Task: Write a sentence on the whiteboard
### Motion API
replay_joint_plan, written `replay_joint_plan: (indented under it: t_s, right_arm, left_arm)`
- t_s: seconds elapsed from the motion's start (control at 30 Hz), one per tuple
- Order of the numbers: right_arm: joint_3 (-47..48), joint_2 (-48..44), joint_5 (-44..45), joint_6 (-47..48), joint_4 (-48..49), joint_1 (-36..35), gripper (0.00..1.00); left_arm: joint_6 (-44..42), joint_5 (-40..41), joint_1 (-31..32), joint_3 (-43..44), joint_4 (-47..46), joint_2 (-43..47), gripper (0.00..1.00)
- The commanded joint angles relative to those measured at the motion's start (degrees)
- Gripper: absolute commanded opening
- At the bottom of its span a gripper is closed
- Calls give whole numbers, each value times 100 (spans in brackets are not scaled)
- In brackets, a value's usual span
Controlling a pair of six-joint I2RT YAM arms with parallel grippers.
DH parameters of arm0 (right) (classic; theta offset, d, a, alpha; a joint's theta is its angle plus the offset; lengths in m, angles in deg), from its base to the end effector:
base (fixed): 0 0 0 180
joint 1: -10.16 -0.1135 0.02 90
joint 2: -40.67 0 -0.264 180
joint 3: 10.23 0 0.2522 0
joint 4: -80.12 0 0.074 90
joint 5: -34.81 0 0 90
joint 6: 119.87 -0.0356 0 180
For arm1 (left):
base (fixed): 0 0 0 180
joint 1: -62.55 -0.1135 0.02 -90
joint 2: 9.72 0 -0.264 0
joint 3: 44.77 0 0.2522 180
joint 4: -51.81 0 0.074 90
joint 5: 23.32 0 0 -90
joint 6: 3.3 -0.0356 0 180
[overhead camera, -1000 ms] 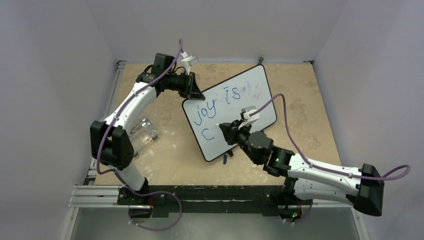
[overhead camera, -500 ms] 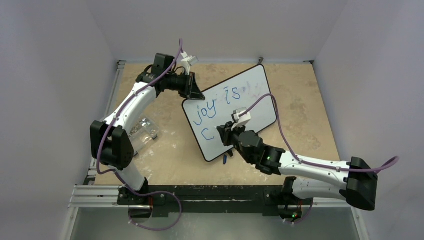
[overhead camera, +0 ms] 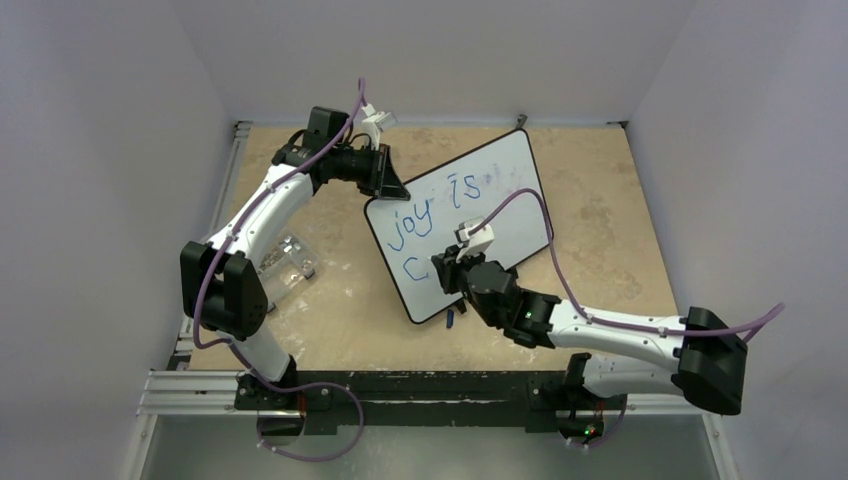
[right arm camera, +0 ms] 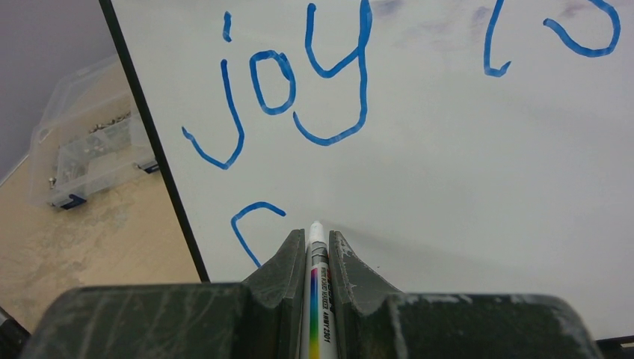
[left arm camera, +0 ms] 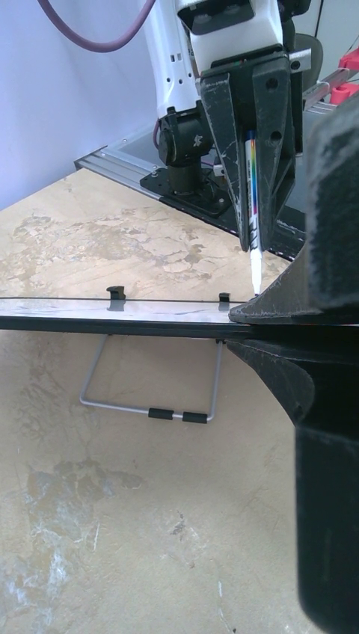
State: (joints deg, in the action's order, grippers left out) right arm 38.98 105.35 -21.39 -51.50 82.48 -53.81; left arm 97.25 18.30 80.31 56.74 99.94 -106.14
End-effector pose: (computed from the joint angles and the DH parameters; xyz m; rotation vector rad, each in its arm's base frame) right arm 0.1280 0.2169 0.2614 -0.2375 1.7778 0.5518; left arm 0.3462 -0.1388 0.3316 0.5837 2.2334 -1.2275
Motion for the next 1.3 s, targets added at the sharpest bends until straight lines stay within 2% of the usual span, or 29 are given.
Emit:
replay_joint_plan:
  t_s: [0.0,0.67,1.27]
  right_arm:
    - [228,156,212,-61,200,8,0]
    - [30,367,-16,-214,237,0,0]
    - [-408,33,1,-589,-50,-2,0]
  left_arm:
    - [-181,317,15,122,-258,203,0]
    - [-130,315,86,110,-299,159,0]
    - [-149,347,131,109,-286,201,0]
